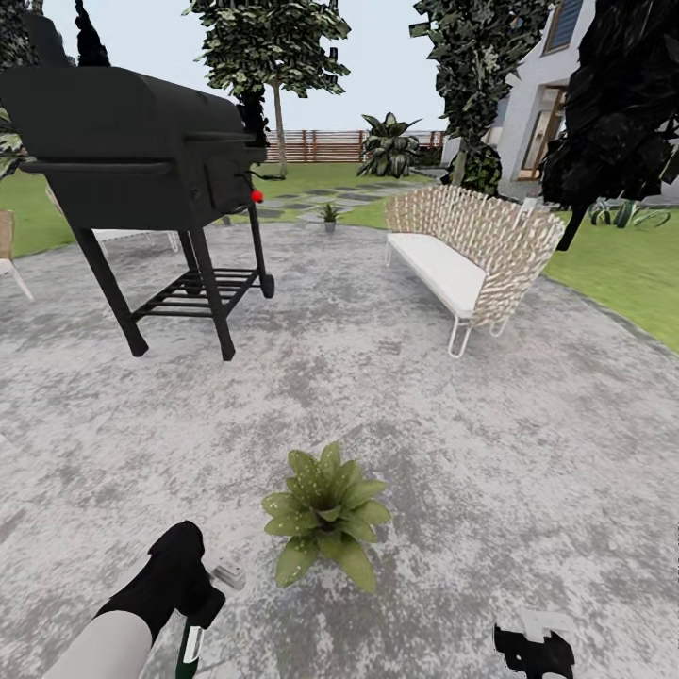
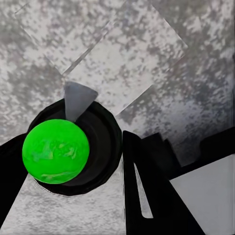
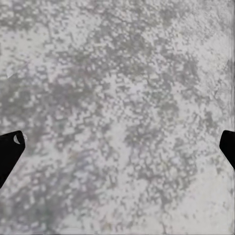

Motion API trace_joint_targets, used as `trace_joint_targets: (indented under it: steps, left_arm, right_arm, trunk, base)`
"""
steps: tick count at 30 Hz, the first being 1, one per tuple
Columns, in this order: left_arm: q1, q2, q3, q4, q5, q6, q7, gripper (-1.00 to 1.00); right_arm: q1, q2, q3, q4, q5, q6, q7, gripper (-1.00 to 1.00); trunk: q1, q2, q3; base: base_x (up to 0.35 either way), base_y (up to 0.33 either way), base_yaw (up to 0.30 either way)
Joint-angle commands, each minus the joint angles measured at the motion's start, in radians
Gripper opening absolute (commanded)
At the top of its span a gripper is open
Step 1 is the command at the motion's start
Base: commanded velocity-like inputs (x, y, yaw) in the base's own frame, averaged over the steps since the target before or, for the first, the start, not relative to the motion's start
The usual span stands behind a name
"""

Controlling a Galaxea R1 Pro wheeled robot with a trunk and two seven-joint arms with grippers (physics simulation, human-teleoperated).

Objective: Pick up the pesticide atomizer in the garden and spray insectifuge to fully cover both potted plants in the garden.

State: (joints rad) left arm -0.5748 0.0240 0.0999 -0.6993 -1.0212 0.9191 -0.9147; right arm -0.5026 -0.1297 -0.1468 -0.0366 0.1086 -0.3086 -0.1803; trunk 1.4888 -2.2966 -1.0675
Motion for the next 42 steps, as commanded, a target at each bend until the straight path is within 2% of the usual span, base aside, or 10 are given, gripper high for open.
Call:
trace_joint_targets:
  steps: [1, 8, 11, 12, 15, 19, 22, 25, 28, 42]
  left_arm:
    - [0.0, -0.001, 0.004, -0.002, -0.01, 0.003, -0.01, -1.0]
    - [-0.012, -0.005, -0.008, -0.002, 0.001, -0.01, -0.028, -1.0]
    - [-0.022, -0.002, -0.024, -0.006, -0.007, -0.009, -0.101, -1.0]
    - [-0.035, -0.001, -0.038, -0.013, -0.01, -0.006, -0.134, -1.0]
    - [-0.083, -0.005, -0.137, -0.033, -0.012, 0.003, -0.191, -1.0]
    - [-0.126, -0.021, -0.186, -0.035, -0.008, 0.006, -0.198, -1.0]
    - [-0.182, -0.024, -0.208, -0.034, -0.017, 0.033, -0.275, -1.0]
    - [-0.221, -0.022, -0.308, -0.034, -0.089, 0.057, -0.385, -1.0]
    - [-0.248, -0.023, -0.339, -0.032, -0.128, 0.06, -0.485, -1.0]
    - [-0.283, -0.022, -0.35, -0.023, -0.148, 0.064, -0.524, -1.0]
  right_arm:
    - [-0.001, 0.0, -0.008, 0.001, 0.011, -0.003, -0.002, 1.0]
    - [-0.001, 0.002, -0.007, 0.001, 0.011, -0.001, 0.0, 1.0]
    - [-0.001, 0.001, -0.007, 0.001, 0.011, -0.001, -0.001, 1.0]
    - [-0.001, 0.001, -0.007, 0.001, 0.011, -0.001, -0.001, 1.0]
    - [-0.001, 0.0, -0.007, 0.001, 0.012, -0.001, -0.001, 1.0]
    - [-0.001, -0.001, -0.008, 0.001, 0.011, -0.001, -0.001, 1.0]
    - [-0.001, 0.001, -0.008, -0.001, 0.01, -0.002, -0.001, 1.0]
    - [-0.001, 0.0, -0.008, -0.002, 0.01, -0.003, -0.003, 1.0]
    - [-0.001, -0.001, -0.008, -0.002, 0.01, -0.003, -0.004, 1.0]
    - [-0.001, 0.0, -0.008, -0.005, 0.01, -0.003, -0.004, 1.0]
  trunk:
    - [0.0, 0.0, -0.001]
    - [0.0, 0.0, -0.001]
    - [0.0, 0.0, -0.001]
    - [0.0, 0.0, -0.001]
    - [0.0, 0.0, -0.001]
    - [0.0, 0.0, -0.001]
    - [0.0, 0.0, -0.001]
    - [0.0, 0.0, -0.001]
    - [0.0, 0.0, -0.001]
    - [0.0, 0.0, -0.001]
  base:
    - [0.079, -0.195, 0.003]
    - [0.009, -0.024, 0.0]
    - [0.0, 0.0, 0.0]
    - [0.0, 0.0, 0.0]
    - [0.0, 0.0, 0.0]
    - [0.0, 0.0, 0.0]
    - [0.0, 0.0, 0.0]
    - [0.0, 0.0, 0.0]
    - [0.0, 0.0, 0.0]
    - [0.0, -0.058, 0.189]
